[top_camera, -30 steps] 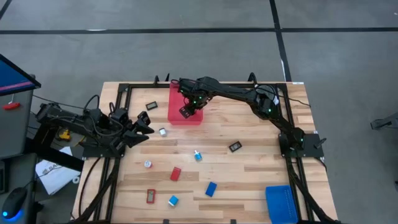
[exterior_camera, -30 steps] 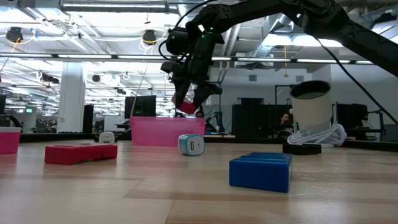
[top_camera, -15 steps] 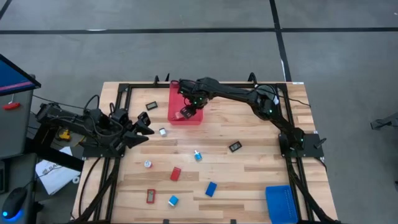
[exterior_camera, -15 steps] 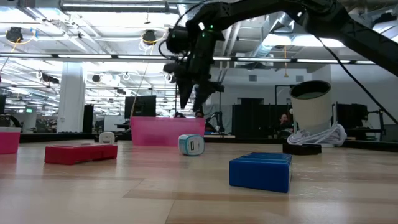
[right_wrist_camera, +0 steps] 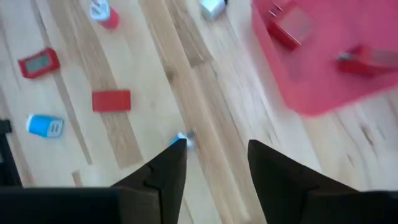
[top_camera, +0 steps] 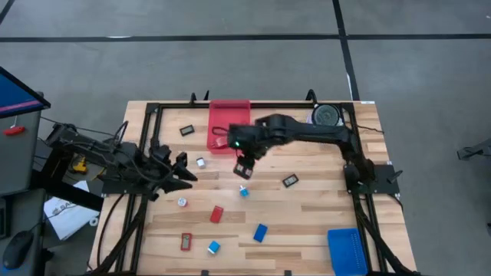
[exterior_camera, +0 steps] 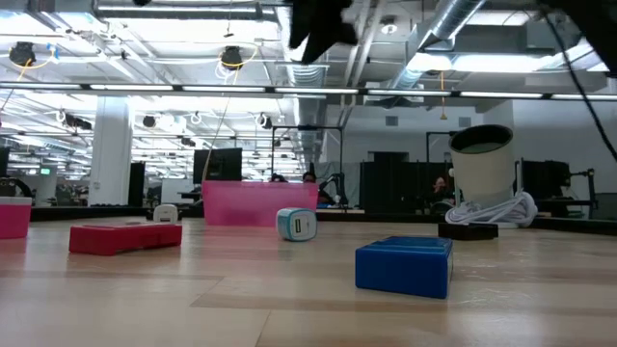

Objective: Pick & Place Office items
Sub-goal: Put the white and black charger adapter into the red bin

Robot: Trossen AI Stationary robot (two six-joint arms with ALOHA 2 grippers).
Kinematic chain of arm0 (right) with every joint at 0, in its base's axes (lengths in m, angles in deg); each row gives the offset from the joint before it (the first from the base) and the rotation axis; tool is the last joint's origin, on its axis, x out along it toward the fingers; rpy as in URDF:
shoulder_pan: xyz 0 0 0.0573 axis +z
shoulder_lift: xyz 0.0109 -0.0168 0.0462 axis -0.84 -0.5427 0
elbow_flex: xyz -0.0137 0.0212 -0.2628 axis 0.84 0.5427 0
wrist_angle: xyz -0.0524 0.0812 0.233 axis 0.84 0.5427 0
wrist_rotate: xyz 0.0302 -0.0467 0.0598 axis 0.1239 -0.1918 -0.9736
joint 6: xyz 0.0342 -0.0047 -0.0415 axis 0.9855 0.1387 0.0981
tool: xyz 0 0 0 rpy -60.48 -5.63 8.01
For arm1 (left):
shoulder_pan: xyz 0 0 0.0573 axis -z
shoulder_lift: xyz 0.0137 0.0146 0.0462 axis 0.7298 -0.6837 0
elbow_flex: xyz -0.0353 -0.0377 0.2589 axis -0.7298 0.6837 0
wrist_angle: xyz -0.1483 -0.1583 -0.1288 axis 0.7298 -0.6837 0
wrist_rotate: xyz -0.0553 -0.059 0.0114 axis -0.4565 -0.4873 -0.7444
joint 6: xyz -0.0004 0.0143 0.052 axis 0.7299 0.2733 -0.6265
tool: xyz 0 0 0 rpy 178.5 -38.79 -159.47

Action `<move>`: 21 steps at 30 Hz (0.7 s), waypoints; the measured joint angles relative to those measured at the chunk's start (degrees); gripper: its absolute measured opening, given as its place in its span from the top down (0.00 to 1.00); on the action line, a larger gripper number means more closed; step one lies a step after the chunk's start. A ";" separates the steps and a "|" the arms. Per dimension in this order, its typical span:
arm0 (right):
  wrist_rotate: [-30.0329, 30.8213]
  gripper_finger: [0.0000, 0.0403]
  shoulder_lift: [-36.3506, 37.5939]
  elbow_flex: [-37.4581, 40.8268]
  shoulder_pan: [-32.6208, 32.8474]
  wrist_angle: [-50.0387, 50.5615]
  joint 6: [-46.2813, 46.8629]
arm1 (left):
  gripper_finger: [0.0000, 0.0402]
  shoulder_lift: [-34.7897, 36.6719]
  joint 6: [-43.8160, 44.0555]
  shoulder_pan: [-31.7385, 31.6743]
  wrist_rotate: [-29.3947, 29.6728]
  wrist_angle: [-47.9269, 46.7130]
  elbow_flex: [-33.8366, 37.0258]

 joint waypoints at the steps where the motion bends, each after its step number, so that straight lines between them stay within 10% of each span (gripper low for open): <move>1: 1.34 0.58 0.72 0.00 1.25 0.97 0.98 | 0.64 0.00 0.53 0.65 0.13 -1.59 0.00; 15: 16.30 0.44 7.03 0.00 15.67 10.23 23.22 | 0.64 0.07 11.24 11.79 4.51 -17.51 0.00; 21: 20.29 0.43 8.08 0.00 21.75 10.24 31.65 | 0.67 0.00 9.71 16.61 18.40 -20.33 -0.02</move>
